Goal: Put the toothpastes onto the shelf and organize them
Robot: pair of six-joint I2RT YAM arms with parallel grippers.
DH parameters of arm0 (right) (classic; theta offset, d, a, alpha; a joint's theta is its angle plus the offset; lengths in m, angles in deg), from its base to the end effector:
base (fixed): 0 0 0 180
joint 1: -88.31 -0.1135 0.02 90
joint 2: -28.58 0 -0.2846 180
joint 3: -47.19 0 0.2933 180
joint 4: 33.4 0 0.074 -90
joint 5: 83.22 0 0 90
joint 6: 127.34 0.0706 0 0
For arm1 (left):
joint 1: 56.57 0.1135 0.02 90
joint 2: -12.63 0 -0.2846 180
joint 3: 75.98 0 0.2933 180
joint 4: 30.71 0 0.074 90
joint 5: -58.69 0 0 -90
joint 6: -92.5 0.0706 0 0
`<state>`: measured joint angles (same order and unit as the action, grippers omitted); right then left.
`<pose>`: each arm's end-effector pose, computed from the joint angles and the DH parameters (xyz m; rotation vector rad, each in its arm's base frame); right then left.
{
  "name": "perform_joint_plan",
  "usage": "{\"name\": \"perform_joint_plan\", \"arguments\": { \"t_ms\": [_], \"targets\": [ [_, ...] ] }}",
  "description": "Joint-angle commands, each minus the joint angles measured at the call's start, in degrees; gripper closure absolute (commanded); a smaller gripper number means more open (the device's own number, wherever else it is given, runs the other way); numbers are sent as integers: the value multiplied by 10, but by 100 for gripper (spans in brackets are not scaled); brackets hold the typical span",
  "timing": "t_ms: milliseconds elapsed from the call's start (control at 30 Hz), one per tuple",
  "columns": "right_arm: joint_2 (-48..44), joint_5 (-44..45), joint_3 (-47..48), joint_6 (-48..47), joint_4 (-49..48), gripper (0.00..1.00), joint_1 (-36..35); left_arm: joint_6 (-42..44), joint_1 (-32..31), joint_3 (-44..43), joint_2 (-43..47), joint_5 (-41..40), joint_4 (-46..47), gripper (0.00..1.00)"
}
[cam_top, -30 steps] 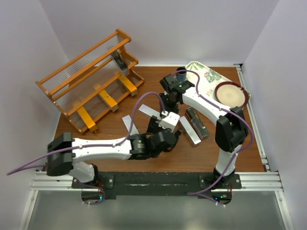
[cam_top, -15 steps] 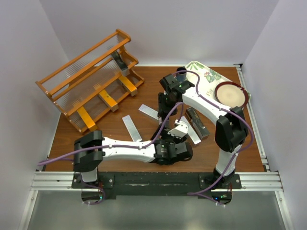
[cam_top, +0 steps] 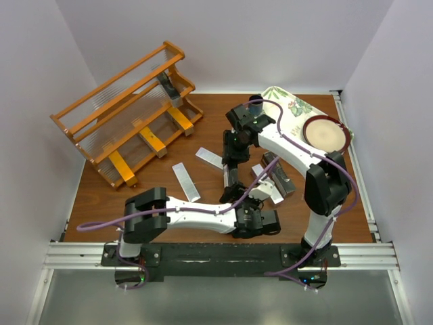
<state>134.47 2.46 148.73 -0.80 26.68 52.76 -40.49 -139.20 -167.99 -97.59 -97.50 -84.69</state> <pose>0.3652 0.2675 0.2347 0.0002 2.7887 0.4574 0.1190 -0.4165 0.1913 0.4783 1.9198 0.3119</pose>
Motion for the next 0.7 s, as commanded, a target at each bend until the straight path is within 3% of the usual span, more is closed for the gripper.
{"name": "perform_joint_plan", "arguments": {
  "t_ms": [0,267,433,600,667],
  "targets": [
    [-42,-23,-4,23,-20,68,3,-57,-4,-43,-24,-51,-54,33],
    [-50,-32,-16,32,-32,63,4,-118,-3,-61,-40,-89,-112,53],
    [-56,-39,-22,37,-41,48,5,-160,-3,-65,-40,-101,-155,64],
    [-59,-37,-34,43,-52,25,7,-195,-3,-72,-37,-105,-197,75],
    [-61,-36,-42,49,-60,22,8,-211,-4,-72,-33,-106,-206,80]
  ]
}}
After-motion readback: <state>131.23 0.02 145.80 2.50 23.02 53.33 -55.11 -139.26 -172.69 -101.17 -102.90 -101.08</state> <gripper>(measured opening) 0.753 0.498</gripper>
